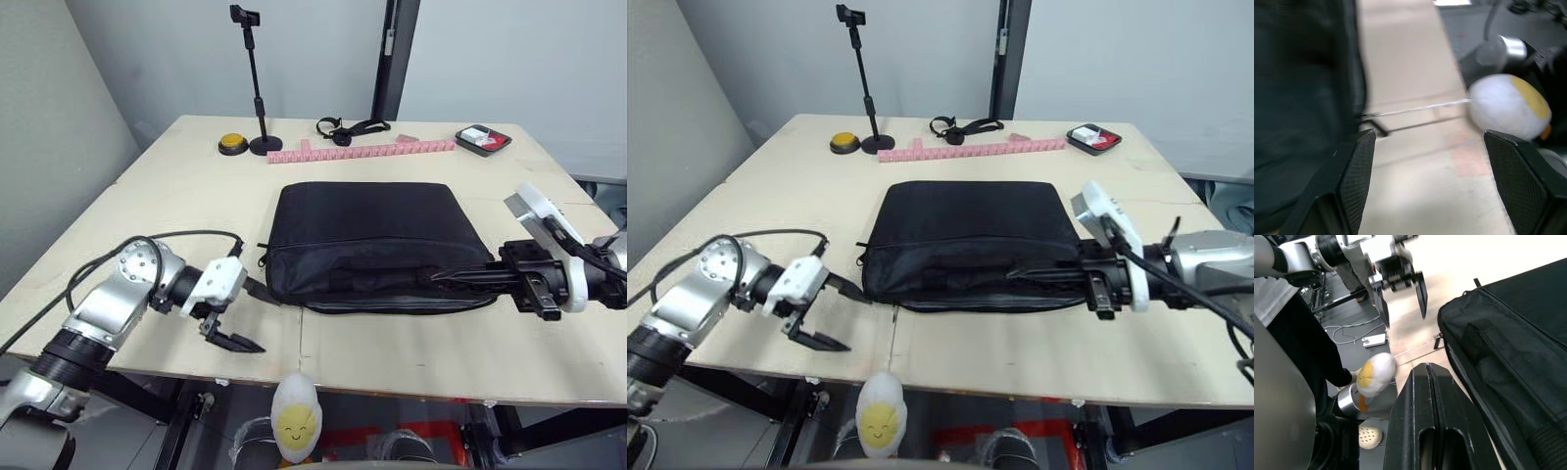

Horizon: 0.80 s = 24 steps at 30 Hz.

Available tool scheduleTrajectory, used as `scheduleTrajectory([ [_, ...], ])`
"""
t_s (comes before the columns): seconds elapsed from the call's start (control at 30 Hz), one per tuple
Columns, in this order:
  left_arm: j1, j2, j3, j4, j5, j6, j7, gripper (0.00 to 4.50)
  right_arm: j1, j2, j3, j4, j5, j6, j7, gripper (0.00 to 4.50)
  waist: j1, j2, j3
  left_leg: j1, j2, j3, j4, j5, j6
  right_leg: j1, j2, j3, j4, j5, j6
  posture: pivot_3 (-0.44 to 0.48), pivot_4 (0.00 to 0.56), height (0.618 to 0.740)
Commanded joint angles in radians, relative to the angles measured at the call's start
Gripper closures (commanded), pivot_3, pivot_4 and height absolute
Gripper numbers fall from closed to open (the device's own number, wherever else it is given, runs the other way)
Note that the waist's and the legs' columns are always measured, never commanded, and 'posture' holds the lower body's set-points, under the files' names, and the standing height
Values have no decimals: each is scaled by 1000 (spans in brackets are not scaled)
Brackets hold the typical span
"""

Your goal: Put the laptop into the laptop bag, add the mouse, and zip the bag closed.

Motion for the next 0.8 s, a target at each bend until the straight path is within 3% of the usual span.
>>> scheduleTrajectory([
  [0.03, -73, -77, -97, 173, 100, -229, -45, 848, -31, -20, -12, 5, 33, -11, -35, 4500, 0, 0, 0, 0, 0, 0, 0, 0, 0, 0, 0, 0, 0, 0, 0, 0, 150, 739],
  [0.17, -151, -175, -132, 309, 118, -339, -45, 848, -24, -27, -16, -9, 57, -11, -56, 4500, 2, 0, 0, -1, 0, 1, 2, 1, 1, 0, -1, 0, 1, 0, 0, 0, 150, 739],
  [0.43, -203, -229, -235, 320, 82, -414, -45, 848, -3, -53, -33, -4, 74, -19, -81, 4500, 14, 0, -1, -2, 0, 2, 2, 1, 2, 0, -1, 0, 0, 0, 0, 0, 150, 739],
  [0.8, -199, -135, -306, 214, -29, -383, -45, 848, 5, -68, -35, 6, 83, -34, -96, 4500, 12, 0, -1, -2, 1, 2, 1, 1, 2, -1, -1, 0, 1, 0, 1, 0, 150, 739],
])
